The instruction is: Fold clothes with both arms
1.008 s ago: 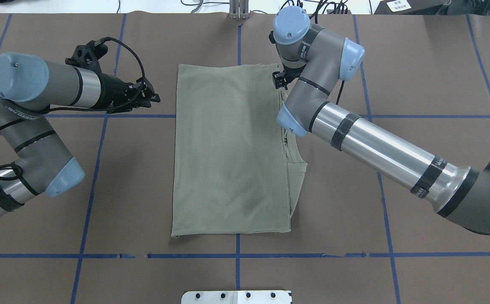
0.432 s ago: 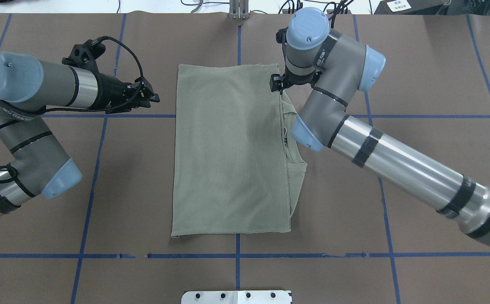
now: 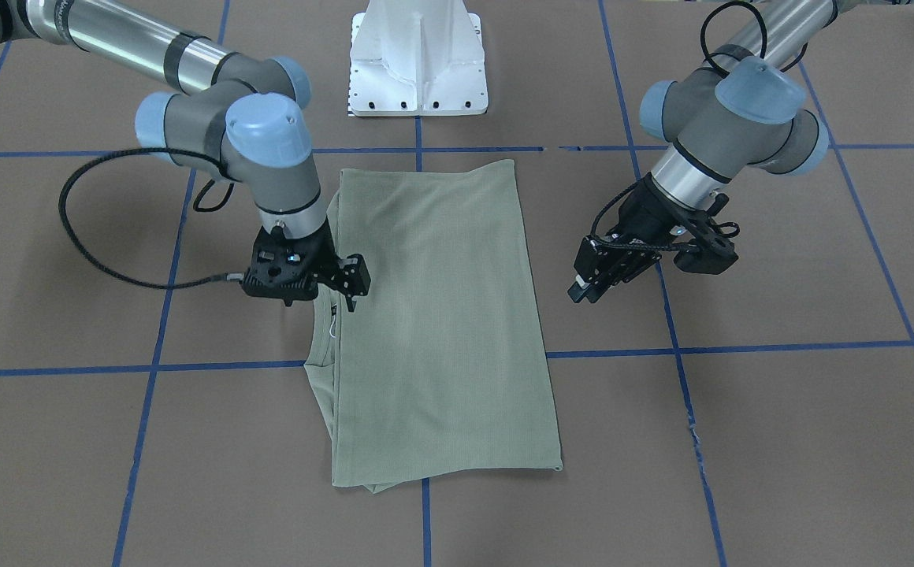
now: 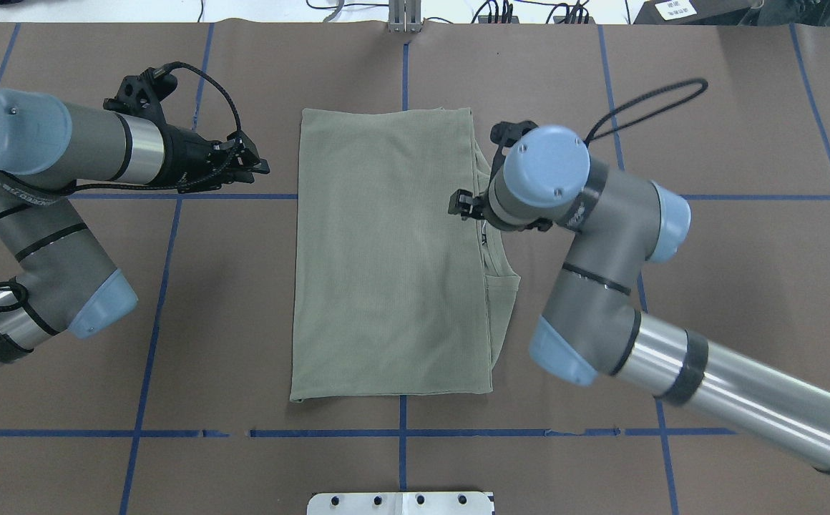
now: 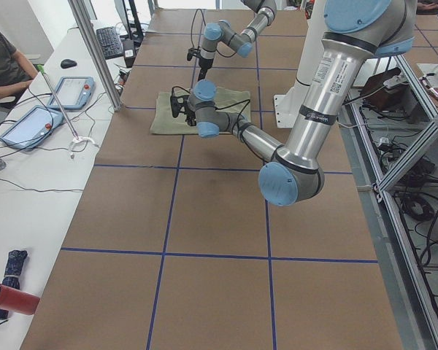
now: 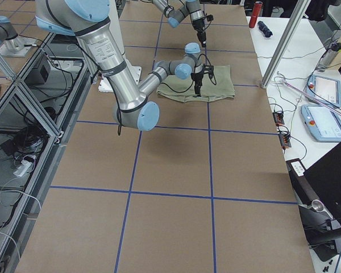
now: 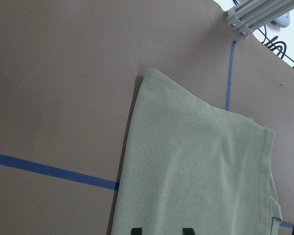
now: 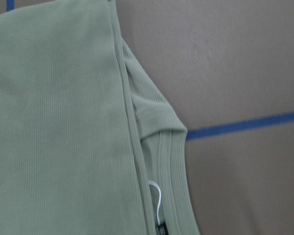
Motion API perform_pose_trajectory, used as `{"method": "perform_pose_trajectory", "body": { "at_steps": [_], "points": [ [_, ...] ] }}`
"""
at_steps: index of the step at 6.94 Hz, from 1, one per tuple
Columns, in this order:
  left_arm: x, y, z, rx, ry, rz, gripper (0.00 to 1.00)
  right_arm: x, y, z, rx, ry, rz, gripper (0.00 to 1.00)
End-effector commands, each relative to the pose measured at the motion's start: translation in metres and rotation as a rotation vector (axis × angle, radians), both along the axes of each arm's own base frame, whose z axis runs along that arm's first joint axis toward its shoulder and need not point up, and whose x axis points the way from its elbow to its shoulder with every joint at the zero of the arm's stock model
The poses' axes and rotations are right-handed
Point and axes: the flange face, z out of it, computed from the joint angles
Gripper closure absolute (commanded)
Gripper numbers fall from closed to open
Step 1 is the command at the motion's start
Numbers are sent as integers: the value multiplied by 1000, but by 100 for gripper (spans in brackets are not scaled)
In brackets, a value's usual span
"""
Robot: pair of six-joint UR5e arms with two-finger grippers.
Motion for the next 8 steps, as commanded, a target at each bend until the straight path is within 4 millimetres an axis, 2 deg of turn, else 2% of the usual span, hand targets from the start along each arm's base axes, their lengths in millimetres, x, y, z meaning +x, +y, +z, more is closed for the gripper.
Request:
{"method": "perform_pose_trajectory", "body": {
  "at_steps": [1, 2, 4, 6, 7, 8],
  "points": [
    [0, 0, 1, 0, -1, -1, 62, -5, 105, 1, -122, -108, 188, 0],
    [0, 0, 1, 0, -1, -1, 62, -7, 138, 10, -181, -133, 247, 1],
    [0, 0, 0, 1, -1, -3, 62, -30, 197, 17, -245, -163, 300, 1],
    [-1, 1, 5, -3, -5, -4, 61, -35, 205, 18, -265, -167, 311, 5],
    [-1, 1, 5, -4, -6, -3, 61, -37, 211, 25, -289, -163, 324, 0],
    [-1, 1, 6, -4, -6, -3, 61, -43, 224, 23, -290, -163, 297, 0]
  ]
}}
